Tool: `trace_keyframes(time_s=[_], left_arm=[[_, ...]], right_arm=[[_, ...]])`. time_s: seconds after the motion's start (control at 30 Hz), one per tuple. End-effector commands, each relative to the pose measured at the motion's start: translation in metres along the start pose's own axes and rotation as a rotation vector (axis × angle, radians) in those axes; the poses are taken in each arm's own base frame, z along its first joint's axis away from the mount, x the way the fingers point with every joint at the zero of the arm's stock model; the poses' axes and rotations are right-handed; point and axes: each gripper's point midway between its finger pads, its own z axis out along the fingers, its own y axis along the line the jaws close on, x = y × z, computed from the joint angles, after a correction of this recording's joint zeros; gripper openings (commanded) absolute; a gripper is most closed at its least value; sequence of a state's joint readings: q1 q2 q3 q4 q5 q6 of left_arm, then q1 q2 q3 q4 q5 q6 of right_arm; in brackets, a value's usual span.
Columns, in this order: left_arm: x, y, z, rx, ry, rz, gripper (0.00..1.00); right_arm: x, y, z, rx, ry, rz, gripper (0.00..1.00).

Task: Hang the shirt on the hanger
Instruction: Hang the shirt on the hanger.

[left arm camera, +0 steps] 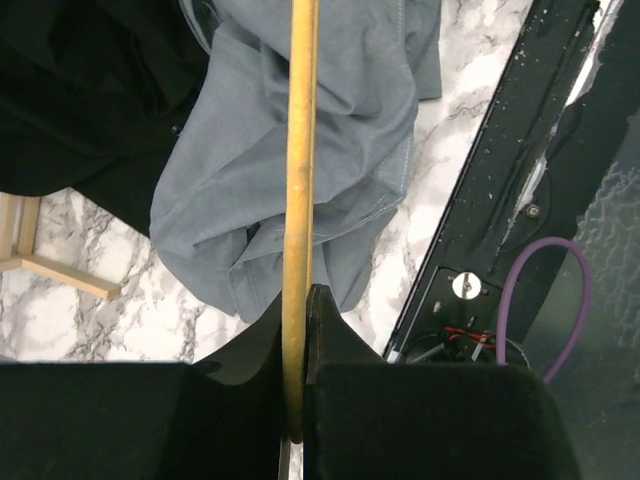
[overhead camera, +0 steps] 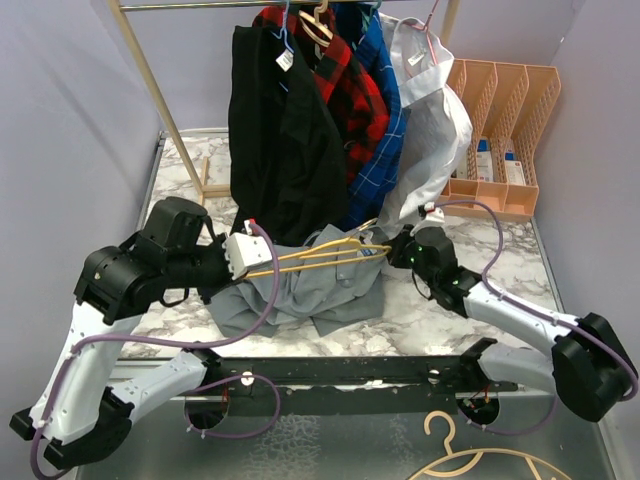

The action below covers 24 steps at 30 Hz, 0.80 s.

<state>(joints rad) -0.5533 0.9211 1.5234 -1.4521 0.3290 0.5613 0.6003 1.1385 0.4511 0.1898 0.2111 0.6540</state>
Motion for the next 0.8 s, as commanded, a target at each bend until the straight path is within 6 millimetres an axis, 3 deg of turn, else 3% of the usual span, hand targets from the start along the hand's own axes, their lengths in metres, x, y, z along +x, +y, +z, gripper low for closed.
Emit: trace_keyframes(time_s=[0.0, 0.13, 0.4, 0.57, 0.77], left_arm=[[-0.006, -0.003, 0.003, 0.013, -0.012, -0.013, 0.0], [0.001, 0.005, 0.004, -0.024, 0.021, 0.011, 0.0], [-0.005, 0.031, -0.015, -0.163, 0.04, 0.076, 0.0], [0.001, 0.023, -0.006, -0.115, 0.049, 0.07, 0.0], [0.005, 0.012, 0.005, -0.045, 0.05, 0.059, 0.0]], right_arm=[[-0.034, 0.005, -0.009, 0.021, -0.052, -0.102, 0.01], [-0.04, 0.01, -0.014, 0.003, -0.059, -0.107, 0.01], [-0.041, 0.004, -0.023, 0.023, -0.054, -0.142, 0.01], [-0.049, 0.011, -0.031, 0.0, -0.06, -0.152, 0.01], [-0.068, 0.036, -0.04, -0.089, -0.08, -0.174, 0.01]])
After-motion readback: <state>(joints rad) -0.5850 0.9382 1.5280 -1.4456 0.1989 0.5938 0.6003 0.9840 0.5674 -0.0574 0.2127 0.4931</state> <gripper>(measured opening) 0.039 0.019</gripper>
